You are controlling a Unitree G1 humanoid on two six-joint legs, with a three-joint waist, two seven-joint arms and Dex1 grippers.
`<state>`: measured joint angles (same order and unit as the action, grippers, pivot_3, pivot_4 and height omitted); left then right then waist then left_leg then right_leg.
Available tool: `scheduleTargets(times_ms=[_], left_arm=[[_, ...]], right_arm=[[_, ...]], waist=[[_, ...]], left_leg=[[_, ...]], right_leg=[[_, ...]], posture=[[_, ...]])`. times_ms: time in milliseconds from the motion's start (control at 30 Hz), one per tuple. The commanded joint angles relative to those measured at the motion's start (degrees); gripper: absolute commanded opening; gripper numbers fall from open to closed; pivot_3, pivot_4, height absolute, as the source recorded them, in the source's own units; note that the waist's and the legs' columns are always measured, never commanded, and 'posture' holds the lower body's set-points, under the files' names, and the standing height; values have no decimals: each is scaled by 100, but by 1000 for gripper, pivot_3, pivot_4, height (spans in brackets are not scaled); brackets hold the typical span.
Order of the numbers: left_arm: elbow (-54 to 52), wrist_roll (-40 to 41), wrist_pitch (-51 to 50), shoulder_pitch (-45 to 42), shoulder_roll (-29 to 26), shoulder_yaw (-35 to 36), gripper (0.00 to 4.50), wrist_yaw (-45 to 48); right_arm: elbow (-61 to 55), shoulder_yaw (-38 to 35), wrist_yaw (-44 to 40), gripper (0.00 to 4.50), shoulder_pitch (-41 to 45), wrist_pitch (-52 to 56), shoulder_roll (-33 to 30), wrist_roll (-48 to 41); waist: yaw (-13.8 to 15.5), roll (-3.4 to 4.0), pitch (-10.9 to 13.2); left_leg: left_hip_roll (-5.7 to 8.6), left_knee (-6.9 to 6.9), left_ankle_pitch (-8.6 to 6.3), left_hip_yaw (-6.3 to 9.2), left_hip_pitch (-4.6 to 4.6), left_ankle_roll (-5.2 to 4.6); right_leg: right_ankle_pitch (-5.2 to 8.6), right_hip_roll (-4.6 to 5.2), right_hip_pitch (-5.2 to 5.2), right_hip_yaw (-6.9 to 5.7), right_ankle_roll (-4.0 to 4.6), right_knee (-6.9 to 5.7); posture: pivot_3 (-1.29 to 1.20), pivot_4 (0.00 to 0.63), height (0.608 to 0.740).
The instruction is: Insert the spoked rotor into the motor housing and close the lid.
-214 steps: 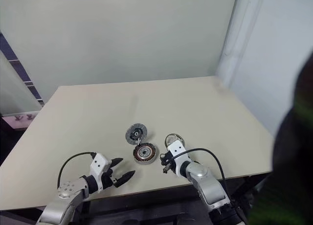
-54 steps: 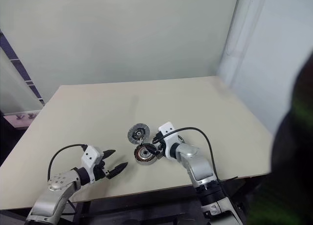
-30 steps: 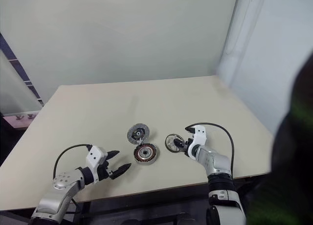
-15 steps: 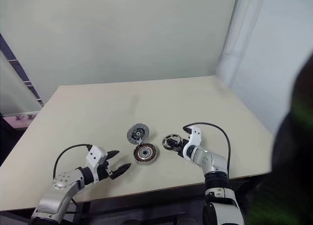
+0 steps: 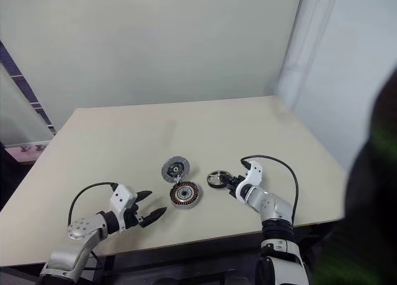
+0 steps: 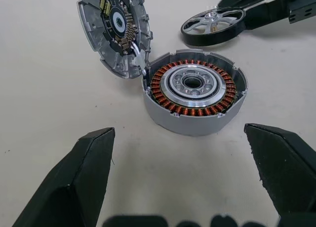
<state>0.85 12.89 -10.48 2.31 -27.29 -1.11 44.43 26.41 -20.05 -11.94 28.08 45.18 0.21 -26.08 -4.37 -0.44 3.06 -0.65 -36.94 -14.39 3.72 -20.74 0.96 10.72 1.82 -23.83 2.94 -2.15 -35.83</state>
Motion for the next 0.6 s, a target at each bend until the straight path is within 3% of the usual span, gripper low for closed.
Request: scheduleTargets(times_ms=[33,233,600], left_arm=[[-68,-8,92,-116,-42,10,4500,30],[-60,-26,79,-136,-35,12,4500,53],[-21,-21,80,-177,-74,59,4500,58]], right_arm=[[-174,-80,94,2083,64,-55,32,-174],[-191,-120,204,30,49,-60,60,-234],[-409,-67,131,30,0,80,82,-364]], waist=[[-1,1,0],[-31,5,0],[-33,8,0]], left_leg=[[0,0,0,0,0,0],[0,1,0,0,0,0],[0,1,0,0,0,0]], right_leg=[[0,0,0,0,0,0],[0,0,-1,1,0,0],[0,0,-1,1,0,0]], posture=[[0,0,740],[0,0,740],[0,0,740]])
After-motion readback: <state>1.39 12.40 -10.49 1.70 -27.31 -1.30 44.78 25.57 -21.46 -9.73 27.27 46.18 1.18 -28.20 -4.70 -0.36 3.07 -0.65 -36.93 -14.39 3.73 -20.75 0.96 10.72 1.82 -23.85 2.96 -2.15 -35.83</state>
